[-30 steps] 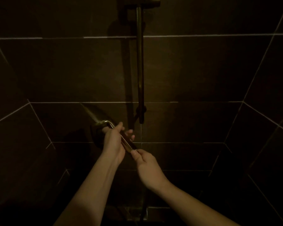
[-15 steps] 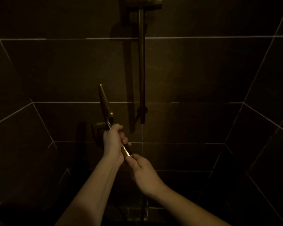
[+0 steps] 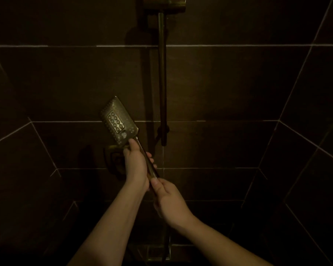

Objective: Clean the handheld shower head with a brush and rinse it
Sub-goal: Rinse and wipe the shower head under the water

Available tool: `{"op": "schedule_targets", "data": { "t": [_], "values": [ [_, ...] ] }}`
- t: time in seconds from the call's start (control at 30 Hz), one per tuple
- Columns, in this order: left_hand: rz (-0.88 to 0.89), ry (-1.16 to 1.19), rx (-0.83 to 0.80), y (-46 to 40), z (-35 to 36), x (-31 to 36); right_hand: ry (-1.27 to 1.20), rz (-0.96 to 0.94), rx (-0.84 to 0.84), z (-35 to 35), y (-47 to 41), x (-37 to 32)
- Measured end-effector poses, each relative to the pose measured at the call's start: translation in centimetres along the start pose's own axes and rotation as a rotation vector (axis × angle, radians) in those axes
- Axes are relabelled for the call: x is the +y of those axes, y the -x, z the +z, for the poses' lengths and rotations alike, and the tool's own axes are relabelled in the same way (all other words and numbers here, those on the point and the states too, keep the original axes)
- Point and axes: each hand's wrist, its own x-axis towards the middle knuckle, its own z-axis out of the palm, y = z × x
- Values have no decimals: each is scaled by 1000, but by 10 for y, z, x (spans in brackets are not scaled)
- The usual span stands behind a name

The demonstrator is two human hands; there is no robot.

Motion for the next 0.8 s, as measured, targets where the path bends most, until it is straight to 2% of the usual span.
{"op": "schedule_targets", "data": {
  "t": [0.07, 0.2, 0.3, 0.37, 0.43, 0.5, 0.57, 0.67, 0.73, 0.8],
  "values": [
    [-46, 33, -63, 2, 2, 3, -13, 3, -7, 4, 2, 0],
    [-163, 191, -329, 4, -2, 14, -123, 5, -55, 8, 6, 0],
    [-115, 261, -412, 3, -7, 19, -222, 31, -137, 2, 1, -6],
    [-41, 178, -394, 4, -8, 21, -191, 46, -154, -8, -5, -11],
    [17, 24, -334, 10, -6, 23, -12, 41, -118, -18, -10, -10],
    [1, -44, -211, 18, 1, 20, 202, 72, -41, -21, -12, -4],
    [-49, 25, -51, 26, 7, 12, 324, 58, 63, -16, -12, 3],
    [-12, 151, 63, 36, 15, 4, 546, -131, 269, -12, -17, 13],
    [38, 168, 67, 39, 18, 2, 495, -135, 307, -12, -20, 12],
    [59, 97, -6, 38, 17, 5, 309, -35, 213, -12, -19, 9]
  ]
}}
